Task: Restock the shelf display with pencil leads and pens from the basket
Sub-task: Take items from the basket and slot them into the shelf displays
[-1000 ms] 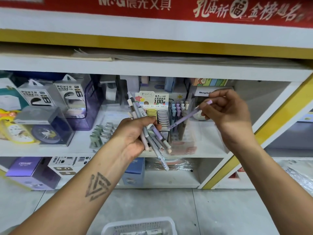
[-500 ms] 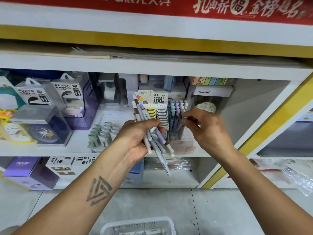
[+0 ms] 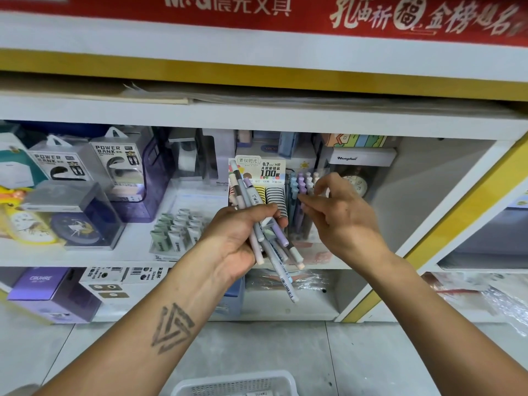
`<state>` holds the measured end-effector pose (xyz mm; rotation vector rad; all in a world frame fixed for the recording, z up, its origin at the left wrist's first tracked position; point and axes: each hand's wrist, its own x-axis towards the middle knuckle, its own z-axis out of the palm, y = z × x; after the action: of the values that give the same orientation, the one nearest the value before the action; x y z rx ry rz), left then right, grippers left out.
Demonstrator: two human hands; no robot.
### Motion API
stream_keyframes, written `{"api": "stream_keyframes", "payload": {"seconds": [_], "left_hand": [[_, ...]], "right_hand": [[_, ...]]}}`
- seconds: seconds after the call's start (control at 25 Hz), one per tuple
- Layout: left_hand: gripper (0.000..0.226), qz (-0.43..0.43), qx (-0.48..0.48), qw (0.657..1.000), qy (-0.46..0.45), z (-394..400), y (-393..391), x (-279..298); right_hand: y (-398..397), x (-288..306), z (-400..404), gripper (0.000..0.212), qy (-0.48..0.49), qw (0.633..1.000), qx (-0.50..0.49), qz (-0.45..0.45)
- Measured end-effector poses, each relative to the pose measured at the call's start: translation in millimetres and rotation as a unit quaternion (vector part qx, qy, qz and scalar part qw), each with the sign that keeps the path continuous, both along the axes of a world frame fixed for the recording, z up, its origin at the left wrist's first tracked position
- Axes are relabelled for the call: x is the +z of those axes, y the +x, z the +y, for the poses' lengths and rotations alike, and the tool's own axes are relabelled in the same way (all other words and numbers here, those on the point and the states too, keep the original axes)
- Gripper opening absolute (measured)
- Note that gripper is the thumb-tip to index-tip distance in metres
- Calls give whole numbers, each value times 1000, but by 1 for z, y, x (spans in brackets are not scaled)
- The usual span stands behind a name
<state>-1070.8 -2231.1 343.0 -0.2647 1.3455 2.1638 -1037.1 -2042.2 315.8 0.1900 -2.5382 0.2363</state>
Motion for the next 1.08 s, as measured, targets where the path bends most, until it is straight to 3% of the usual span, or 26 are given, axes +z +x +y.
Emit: {"api": "stream_keyframes", "payload": {"seconds": [0.08,0.16,0.28,0.4,0.52,0.64,0.72,0.76,0.8,0.96,1.08], "left_hand": [[4,5,-9,1000,2,1,1,0],[2,4,-35,999,7,1,2,0],[5,4,-109,994,20,2,7,1],[12,6,-180,983,25,6,13,0],[18,-8,-226,974,32,10,19,0],[19,-24,-225,973,34,12,19,-1],[21,-37,-206,977,28,10,18,-1],[21,-40,-195,980,19,9,16,0],[20,-41,-182,982,6,7,15,1],[31,-30,-106,992,-56,-1,4,3],[23,-43,-69,995,-59,-6,-2,3]], "right_hand": [[1,3,-3,28,40,997,-42,-40],[4,7,-5,33,17,997,-47,-54],[3,18,-8,27,-218,973,-31,-75],[4,27,-14,20,-458,872,5,-173],[5,29,-13,30,-559,799,14,-222],[3,30,-9,13,-647,733,-13,-209],[0,32,-1,11,-730,666,-16,-153],[0,33,3,11,-746,655,-15,-120],[-1,34,5,13,-742,665,-14,-88],[0,35,2,16,-631,775,4,19],[-1,33,-3,12,-581,811,15,59]]}}
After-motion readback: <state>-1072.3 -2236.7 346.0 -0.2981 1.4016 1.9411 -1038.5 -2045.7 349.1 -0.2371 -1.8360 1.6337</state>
